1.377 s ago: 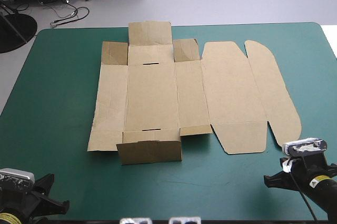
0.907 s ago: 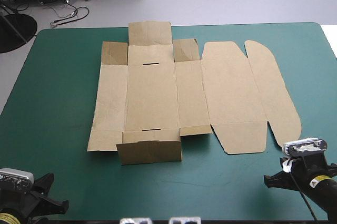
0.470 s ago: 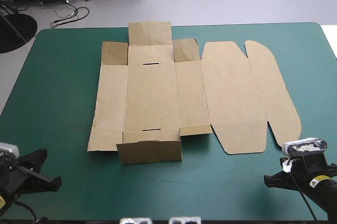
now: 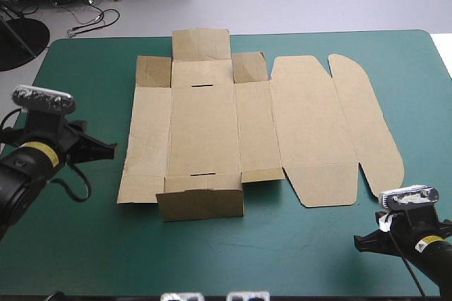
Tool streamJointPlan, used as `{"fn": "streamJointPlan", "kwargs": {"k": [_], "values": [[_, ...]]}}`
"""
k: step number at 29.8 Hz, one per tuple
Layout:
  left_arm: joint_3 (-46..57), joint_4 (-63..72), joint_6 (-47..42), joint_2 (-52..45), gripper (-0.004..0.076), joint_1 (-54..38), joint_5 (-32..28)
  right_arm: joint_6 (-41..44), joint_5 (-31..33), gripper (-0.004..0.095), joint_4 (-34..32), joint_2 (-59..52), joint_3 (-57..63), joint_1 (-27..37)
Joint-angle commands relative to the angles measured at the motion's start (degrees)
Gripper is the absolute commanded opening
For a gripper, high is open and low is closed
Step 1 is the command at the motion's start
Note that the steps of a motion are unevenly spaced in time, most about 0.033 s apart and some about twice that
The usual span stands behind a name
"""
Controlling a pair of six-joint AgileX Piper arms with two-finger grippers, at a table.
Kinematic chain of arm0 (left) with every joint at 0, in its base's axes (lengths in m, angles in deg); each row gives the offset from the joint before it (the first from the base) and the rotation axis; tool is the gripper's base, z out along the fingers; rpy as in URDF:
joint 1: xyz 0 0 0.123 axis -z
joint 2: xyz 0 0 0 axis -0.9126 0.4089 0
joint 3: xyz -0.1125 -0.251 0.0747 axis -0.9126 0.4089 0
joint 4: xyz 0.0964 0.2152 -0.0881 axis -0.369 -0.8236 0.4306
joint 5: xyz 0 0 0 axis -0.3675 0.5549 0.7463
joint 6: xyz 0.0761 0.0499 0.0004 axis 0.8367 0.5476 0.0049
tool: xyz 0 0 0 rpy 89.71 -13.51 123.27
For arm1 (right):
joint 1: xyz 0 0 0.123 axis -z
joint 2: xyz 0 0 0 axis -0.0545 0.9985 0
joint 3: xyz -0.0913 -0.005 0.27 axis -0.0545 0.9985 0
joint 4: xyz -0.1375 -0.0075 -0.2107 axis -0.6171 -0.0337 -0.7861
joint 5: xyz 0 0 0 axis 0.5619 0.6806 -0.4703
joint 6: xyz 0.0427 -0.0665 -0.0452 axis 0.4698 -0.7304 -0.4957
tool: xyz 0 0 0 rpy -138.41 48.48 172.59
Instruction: Fold the box
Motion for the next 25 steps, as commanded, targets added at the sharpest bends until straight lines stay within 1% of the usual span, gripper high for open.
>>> {"fn": "streamJointPlan", "kwargs": {"k": [1,4,7,10,14,17,20,23,25], "values": [[-7.27,-5.37,-2.88,5.27,-0.0009,0.31,-2.16,-0.15,-3.05,-0.0015,0.25,0.18,-1.58,-0.06],[-12.25,-5.95,-4.02,9.70,-0.0006,-1.44,-1.15,-0.15,-3.05,-0.0015,0.25,0.18,-1.58,-0.06],[-16.88,-1.47,-2.61,13.89,0.0006,-7.48,-0.53,-0.15,-3.05,-0.0015,0.25,0.18,-1.58,-0.06],[-19.65,8.39,3.33,17.09,0.0008,-16.35,-0.29,-0.15,-3.05,-0.0015,0.25,0.18,-1.58,-0.06],[-20.62,27.62,12.40,20.91,0.0008,-31.40,0.90,-0.15,-3.05,-0.0015,0.25,0.18,-1.58,-0.06],[-20.62,44.33,19.53,24.77,0.0008,-43.25,4.63,-0.15,-3.05,-0.0015,0.25,0.18,-1.58,-0.06],[-20.62,55.89,25.48,29.11,0.0007,-50.84,10.19,-0.15,-3.05,-0.0015,0.25,0.18,-1.58,-0.06],[-20.62,59.19,28.95,33.84,0.0007,-53.58,15.41,-0.15,-3.05,-0.0015,0.25,0.18,-1.58,-0.06],[-20.62,59.29,31.54,36.24,0.0007,-53.61,17.14,-0.01,-3.05,-0.0015,0.25,0.18,-1.58,-0.06]]}}
